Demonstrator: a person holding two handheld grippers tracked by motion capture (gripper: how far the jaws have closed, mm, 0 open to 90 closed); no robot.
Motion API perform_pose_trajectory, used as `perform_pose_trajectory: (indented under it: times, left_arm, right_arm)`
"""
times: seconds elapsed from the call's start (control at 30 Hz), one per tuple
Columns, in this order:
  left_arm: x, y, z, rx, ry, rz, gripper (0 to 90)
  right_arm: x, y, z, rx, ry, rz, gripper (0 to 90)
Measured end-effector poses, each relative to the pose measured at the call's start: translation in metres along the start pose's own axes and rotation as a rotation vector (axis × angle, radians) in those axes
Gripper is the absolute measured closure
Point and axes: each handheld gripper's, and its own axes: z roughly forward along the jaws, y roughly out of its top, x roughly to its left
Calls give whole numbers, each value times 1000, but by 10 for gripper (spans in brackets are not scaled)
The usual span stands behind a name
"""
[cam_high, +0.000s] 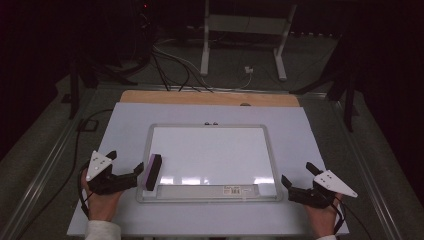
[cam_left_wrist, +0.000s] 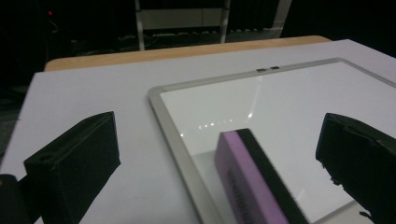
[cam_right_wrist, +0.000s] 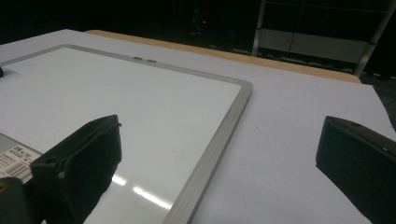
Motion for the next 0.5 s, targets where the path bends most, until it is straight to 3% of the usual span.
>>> perform_pose_trajectory:
  times: [0.23, 0.5]
  left_arm:
    - [8, -6, -3, -40, 12, 17, 5]
    - [11, -11, -5, -37, 20, 21, 5]
  right_arm:
    - [1, 1, 0, -3, 5, 4, 6]
    - [2, 1, 0, -1, 10, 4, 6]
